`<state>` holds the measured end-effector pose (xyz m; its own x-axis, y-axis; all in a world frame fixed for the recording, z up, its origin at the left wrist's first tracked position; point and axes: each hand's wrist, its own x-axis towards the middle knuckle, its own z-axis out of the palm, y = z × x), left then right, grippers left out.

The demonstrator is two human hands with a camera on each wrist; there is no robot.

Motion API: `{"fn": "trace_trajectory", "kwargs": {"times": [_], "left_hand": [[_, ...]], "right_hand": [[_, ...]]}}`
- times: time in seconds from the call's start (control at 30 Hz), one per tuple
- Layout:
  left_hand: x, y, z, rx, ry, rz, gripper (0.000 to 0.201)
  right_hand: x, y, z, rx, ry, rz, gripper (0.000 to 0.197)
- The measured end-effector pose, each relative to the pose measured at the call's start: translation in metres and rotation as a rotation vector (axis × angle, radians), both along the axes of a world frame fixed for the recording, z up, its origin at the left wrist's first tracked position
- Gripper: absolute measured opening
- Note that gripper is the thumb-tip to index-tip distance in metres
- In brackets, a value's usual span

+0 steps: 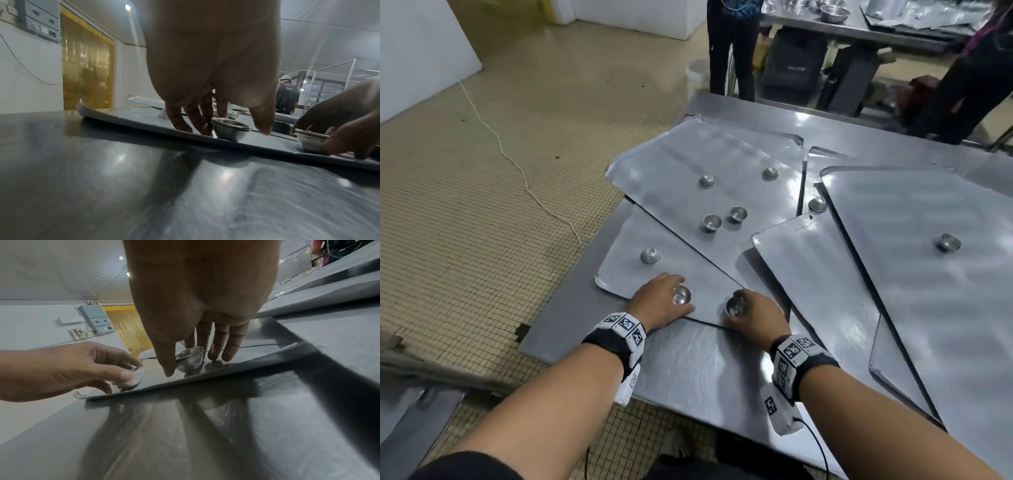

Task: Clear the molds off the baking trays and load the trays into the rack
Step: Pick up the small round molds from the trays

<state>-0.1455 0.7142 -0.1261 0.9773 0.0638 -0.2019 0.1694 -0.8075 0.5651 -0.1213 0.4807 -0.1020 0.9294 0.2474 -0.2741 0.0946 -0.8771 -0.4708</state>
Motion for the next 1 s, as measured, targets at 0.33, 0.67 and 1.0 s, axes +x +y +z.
{"fn": "trace_trajectory", "kwargs": {"times": [0.33,0.67,1.0], "left_hand": [[0.028,0.05,0.017,0.051,-0.174,0.252,0.041],[0.06,0.067,0.015,0.114,0.13,0.115,0.066],[0.055,0.047,0.003,0.071,-0.009,0.134,0.031]], "right_hand": [[0.017,0.014,-0.007,0.017,0.014,0.074,0.04],[0.019,0.009,-0.024,0.092,0.007,0.105,0.037],[0.023,0.012,-0.021,0.112,-0.016,0.114,0.037]]}}
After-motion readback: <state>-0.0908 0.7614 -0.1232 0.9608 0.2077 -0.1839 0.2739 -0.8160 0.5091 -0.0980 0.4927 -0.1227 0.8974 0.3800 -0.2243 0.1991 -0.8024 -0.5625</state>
